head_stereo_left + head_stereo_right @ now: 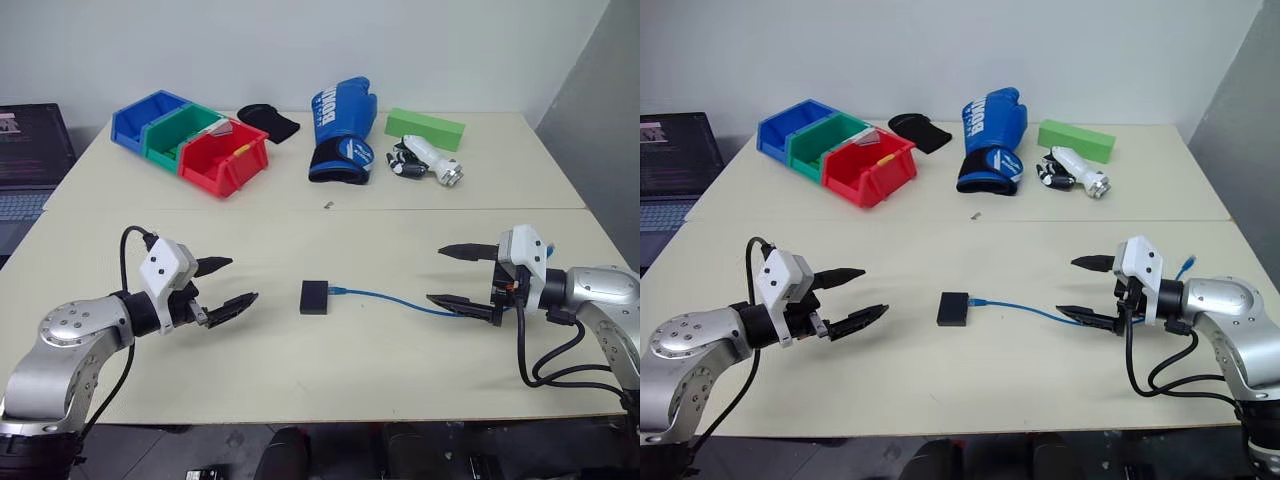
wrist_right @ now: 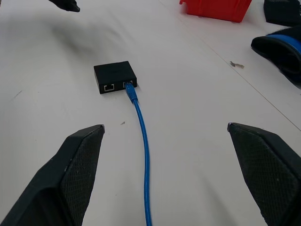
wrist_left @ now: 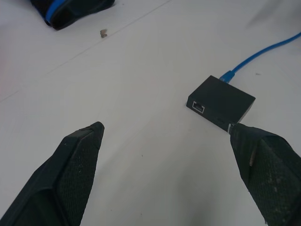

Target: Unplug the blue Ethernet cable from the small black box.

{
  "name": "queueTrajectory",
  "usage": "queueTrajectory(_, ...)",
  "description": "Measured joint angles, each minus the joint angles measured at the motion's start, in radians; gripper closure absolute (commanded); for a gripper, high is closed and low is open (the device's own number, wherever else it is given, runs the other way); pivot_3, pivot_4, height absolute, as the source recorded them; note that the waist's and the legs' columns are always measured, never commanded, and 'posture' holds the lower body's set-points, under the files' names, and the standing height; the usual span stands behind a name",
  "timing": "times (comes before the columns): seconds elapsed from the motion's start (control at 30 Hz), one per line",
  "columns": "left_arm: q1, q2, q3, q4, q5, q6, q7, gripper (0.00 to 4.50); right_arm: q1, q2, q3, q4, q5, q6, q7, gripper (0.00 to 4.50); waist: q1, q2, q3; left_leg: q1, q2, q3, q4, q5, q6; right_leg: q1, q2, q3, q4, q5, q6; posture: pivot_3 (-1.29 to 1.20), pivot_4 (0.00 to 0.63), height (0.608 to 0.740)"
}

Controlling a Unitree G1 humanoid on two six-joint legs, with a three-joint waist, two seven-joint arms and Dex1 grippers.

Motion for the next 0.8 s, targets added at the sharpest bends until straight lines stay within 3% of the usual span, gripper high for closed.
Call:
queueTrajectory(0.6,0.018,-0.002,-0.002,-0.034,-0.009,-0.001,-0.017,0.00,0.023,0.033,-0.003,-0.023,-0.008,0.001,-0.050,0.04,0.000,0.000,0.000,0.000,0.000,0.000,0.000,0.000,0.000,0.000,0.000,0.000,0.000,0.000,0.000,0.00,0.150,0.740)
queueTrajectory(0.8,0.024,0.006,-0.019,-0.036,-0.050,0.000,-0.102,0.00,-0.004,0.100,0.087,-0.038,-0.062,0.015,-0.107,0.04,-0.002,0.000,0.000,0.000,0.000,0.000,0.000,0.000,0.000,0.000,0.000,0.000,0.000,0.000,0.000,0.00,0.150,0.740)
